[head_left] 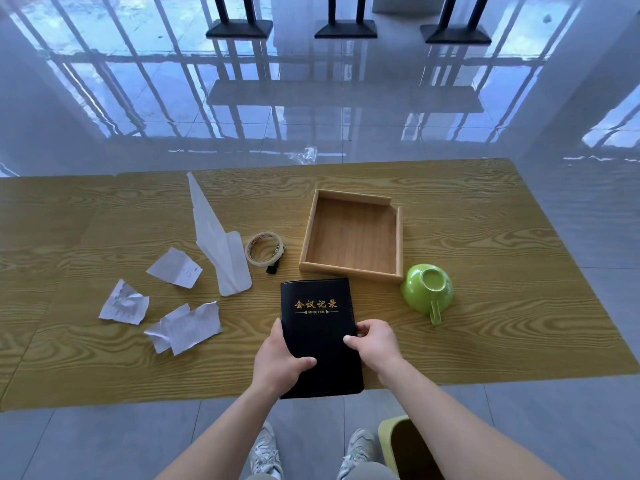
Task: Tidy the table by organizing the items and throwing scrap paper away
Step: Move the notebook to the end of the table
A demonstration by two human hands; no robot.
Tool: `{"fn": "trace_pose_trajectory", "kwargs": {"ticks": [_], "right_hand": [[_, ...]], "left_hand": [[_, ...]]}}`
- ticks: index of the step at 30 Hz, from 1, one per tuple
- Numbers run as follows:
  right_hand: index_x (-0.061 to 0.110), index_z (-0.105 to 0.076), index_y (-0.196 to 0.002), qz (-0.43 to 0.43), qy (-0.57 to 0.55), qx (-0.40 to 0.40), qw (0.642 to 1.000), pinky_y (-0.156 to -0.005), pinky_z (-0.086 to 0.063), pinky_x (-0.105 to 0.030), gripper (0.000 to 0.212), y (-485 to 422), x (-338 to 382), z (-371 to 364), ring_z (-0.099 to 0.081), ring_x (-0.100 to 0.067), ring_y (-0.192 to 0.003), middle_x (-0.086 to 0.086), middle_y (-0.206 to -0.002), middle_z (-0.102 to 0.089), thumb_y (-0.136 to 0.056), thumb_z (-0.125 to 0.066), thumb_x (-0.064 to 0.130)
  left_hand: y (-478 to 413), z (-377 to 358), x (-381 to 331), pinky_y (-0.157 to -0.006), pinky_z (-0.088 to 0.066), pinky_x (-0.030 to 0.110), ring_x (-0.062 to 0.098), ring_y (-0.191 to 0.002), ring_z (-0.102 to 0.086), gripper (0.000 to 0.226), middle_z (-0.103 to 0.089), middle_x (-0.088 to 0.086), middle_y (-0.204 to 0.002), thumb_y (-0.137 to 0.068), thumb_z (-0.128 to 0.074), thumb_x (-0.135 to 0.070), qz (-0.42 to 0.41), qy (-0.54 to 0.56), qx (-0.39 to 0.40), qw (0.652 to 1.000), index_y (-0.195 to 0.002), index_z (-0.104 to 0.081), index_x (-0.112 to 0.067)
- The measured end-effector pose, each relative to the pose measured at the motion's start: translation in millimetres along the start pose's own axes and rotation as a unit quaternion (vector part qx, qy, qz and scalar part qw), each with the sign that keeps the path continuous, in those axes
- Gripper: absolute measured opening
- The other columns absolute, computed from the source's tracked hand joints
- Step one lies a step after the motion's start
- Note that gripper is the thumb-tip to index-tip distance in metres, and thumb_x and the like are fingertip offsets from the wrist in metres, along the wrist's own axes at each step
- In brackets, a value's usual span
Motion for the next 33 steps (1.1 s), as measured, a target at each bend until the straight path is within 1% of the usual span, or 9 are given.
{"fn": "trace_pose_trajectory", "kwargs": {"ticks": [2, 5, 11, 18, 22, 25, 29, 30, 33], "right_hand": [[0.012, -0.069, -0.107, 0.000, -0.003, -0.007, 1.000, -0.087, -0.057, -0.037, 0.027, 3.5, -3.1, 0.0, -0.066, -0.016, -0.089, 0.001, -0.092, -0.069, -0.081, -0.075, 0.017], [0.016, -0.067, -0.100, 0.015, -0.012, -0.012, 1.000, -0.088, -0.057, -0.039, 0.018, 9.3, -3.2, -0.1, -0.066, -0.014, -0.089, 0.002, -0.095, -0.070, -0.082, -0.073, 0.016], [0.016, -0.067, -0.105, 0.044, -0.014, -0.024, 0.999, -0.087, -0.058, -0.039, 0.024, 15.9, 5.9, 10.5, -0.068, -0.016, -0.091, 0.003, -0.096, -0.071, -0.082, -0.074, 0.017], [0.016, -0.070, -0.101, 0.061, -0.002, -0.065, 0.996, -0.086, -0.057, -0.039, 0.021, 18.7, 16.4, 34.1, -0.068, -0.015, -0.086, 0.005, -0.089, -0.071, -0.081, -0.075, 0.016], [0.015, -0.070, -0.103, 0.067, 0.001, -0.093, 0.993, -0.086, -0.056, -0.038, 0.022, 21.7, 21.3, 47.3, -0.067, -0.017, -0.088, 0.003, -0.091, -0.071, -0.081, -0.075, 0.017], [0.014, -0.070, -0.105, 0.067, 0.001, -0.126, 0.990, -0.085, -0.055, -0.034, 0.024, 26.0, 26.8, 58.1, -0.067, -0.017, -0.089, 0.002, -0.093, -0.071, -0.082, -0.075, 0.017], [0.014, -0.071, -0.108, 0.057, -0.014, -0.174, 0.983, -0.078, -0.051, -0.024, 0.026, 38.5, 31.4, 67.6, -0.064, -0.013, -0.087, 0.007, -0.090, -0.068, -0.083, -0.075, 0.018], [0.014, -0.070, -0.109, 0.051, -0.020, -0.185, 0.981, -0.078, -0.051, -0.023, 0.027, 41.6, 30.9, 69.5, -0.064, -0.013, -0.088, 0.007, -0.090, -0.067, -0.083, -0.075, 0.017], [0.011, -0.069, -0.115, 0.033, -0.038, -0.206, 0.977, -0.091, -0.055, -0.034, 0.032, 51.4, 26.9, 77.4, -0.065, -0.018, -0.097, -0.001, -0.103, -0.071, -0.084, -0.075, 0.015]], "left_hand": [[3.3, 1.5, -4.1, -0.079, -0.053, 0.025, 0.009, -0.099, -0.064, 0.077, -0.066, -0.014, -0.108, -0.062, -0.090, -0.023, -0.018, -0.009, 0.002, 1.000, -0.123, -0.045, -0.032], [7.5, 4.0, -8.0, -0.081, -0.055, 0.027, 0.006, -0.098, -0.064, 0.077, -0.066, -0.017, -0.106, -0.061, -0.090, -0.022, -0.039, -0.006, -0.002, 0.999, -0.122, -0.046, -0.033], [12.1, 7.5, -16.6, -0.080, -0.052, 0.023, 0.005, -0.099, -0.063, 0.076, -0.066, -0.016, -0.106, -0.061, -0.089, -0.020, -0.058, 0.011, -0.002, 0.998, -0.122, -0.046, -0.034], [10.3, 4.8, -40.0, -0.082, -0.055, 0.026, 0.003, -0.098, -0.064, 0.057, -0.068, -0.015, -0.106, -0.076, -0.078, -0.016, -0.087, 0.026, 0.004, 0.996, -0.123, -0.050, -0.032], [5.0, 3.6, -53.5, -0.081, -0.055, 0.026, 0.003, -0.097, -0.065, 0.053, -0.069, -0.016, -0.105, -0.078, -0.076, -0.015, -0.108, 0.032, 0.013, 0.994, -0.121, -0.052, -0.033], [-1.6, 3.1, -63.3, -0.082, -0.055, 0.028, 0.003, -0.098, -0.064, 0.053, -0.068, -0.016, -0.106, -0.079, -0.076, -0.018, -0.128, 0.034, 0.032, 0.991, -0.122, -0.051, -0.034], [-11.2, 4.8, -76.3, -0.082, -0.056, 0.030, 0.005, -0.097, -0.065, 0.051, -0.068, -0.015, -0.106, -0.081, -0.075, -0.020, -0.154, 0.029, 0.072, 0.985, -0.123, -0.049, -0.034], [-12.9, 4.9, -79.7, -0.082, -0.057, 0.030, 0.005, -0.097, -0.065, 0.051, -0.068, -0.014, -0.105, -0.082, -0.075, -0.019, -0.160, 0.028, 0.083, 0.983, -0.123, -0.049, -0.034], [-14.2, 2.5, -88.7, -0.080, -0.059, 0.032, 0.006, -0.094, -0.067, 0.050, -0.069, -0.014, -0.102, -0.083, -0.069, -0.012, -0.172, 0.042, 0.124, 0.976, -0.123, -0.052, -0.036]]}}
Point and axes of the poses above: each hand's wrist, its own y-axis away from the middle knuckle, its own z-axis out of the back of the hand, x = y × z, the point moved 7 cm from there along -y, towards the middle knuckle
